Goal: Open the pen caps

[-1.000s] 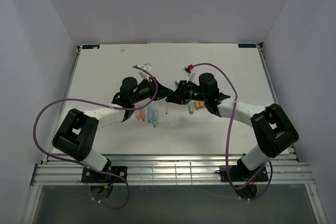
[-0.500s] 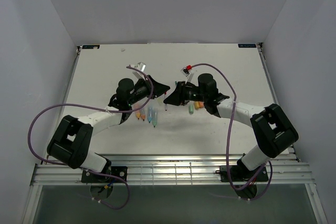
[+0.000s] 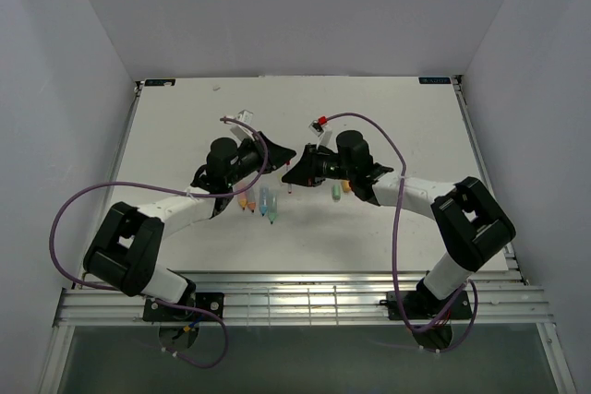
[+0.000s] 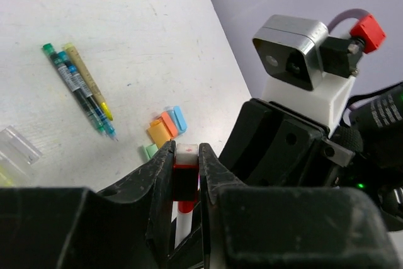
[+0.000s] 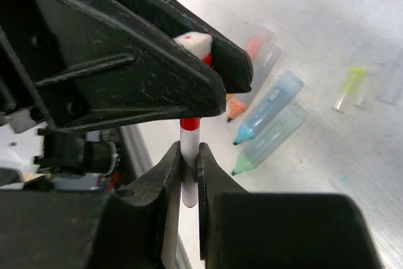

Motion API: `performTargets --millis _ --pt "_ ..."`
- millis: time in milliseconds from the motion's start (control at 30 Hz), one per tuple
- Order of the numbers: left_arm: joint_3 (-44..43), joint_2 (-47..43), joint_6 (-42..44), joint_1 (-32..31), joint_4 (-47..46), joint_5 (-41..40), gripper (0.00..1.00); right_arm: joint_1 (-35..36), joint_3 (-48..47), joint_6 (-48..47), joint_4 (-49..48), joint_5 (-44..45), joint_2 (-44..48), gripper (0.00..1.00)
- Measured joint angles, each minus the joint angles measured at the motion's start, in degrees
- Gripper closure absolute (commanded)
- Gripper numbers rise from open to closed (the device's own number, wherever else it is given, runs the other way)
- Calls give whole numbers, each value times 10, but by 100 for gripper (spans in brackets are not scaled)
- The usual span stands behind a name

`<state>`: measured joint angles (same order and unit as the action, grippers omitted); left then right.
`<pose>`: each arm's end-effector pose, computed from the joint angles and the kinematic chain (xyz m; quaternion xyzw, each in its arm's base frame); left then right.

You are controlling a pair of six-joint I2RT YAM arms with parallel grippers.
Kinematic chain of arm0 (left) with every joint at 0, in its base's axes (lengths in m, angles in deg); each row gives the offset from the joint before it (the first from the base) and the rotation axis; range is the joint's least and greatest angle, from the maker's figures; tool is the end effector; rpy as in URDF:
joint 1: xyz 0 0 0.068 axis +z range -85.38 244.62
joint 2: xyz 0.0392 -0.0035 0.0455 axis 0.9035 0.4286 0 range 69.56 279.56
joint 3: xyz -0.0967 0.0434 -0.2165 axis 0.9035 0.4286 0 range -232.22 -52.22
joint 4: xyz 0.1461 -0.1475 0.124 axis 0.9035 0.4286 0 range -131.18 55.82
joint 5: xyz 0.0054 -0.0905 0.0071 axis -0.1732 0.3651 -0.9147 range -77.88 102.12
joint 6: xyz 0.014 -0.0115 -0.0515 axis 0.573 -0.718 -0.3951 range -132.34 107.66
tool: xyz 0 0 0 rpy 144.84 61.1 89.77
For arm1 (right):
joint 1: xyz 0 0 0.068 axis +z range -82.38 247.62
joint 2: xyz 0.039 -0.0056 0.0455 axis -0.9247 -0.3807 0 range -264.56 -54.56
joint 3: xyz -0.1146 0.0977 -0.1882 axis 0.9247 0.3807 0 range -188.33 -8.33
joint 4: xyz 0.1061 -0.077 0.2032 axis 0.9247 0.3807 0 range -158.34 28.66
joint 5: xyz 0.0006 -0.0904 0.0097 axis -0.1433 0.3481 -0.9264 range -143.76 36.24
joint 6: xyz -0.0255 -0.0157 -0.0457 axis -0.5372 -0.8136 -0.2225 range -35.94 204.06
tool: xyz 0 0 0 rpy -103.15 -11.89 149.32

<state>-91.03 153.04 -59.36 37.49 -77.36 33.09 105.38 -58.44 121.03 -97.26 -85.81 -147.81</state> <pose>0.2630 -0.1494 0.2123 -0.0116 0.7542 -0.4970 0.4291 0.2564 0.2233 0.2090 -0.1748 0.7573 0.5315 0.3369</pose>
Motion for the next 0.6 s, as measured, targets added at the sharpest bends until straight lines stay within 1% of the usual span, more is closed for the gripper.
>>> performTargets --millis 100,200,267,333,433,500,600 --pt "-5 2 -7 -4 34 -35 100 17 -3 -28 44 61 8 92" --pt "-26 11 -8 -9 82 -66 100 55 -29 -78 129 181 18 92" --pt "-55 21 -16 -4 102 -101 100 85 -44 -109 179 253 20 92" --pt "-87 28 -20 3 111 -123 100 108 -45 -134 223 306 21 92" --pt "-128 36 -19 14 111 -143 100 125 -44 -159 278 355 21 92" --pt "-135 36 -16 20 111 -143 100 123 -44 -170 298 377 21 92" --pt "-135 36 -2 33 120 -135 100 103 -44 -180 312 379 27 92"
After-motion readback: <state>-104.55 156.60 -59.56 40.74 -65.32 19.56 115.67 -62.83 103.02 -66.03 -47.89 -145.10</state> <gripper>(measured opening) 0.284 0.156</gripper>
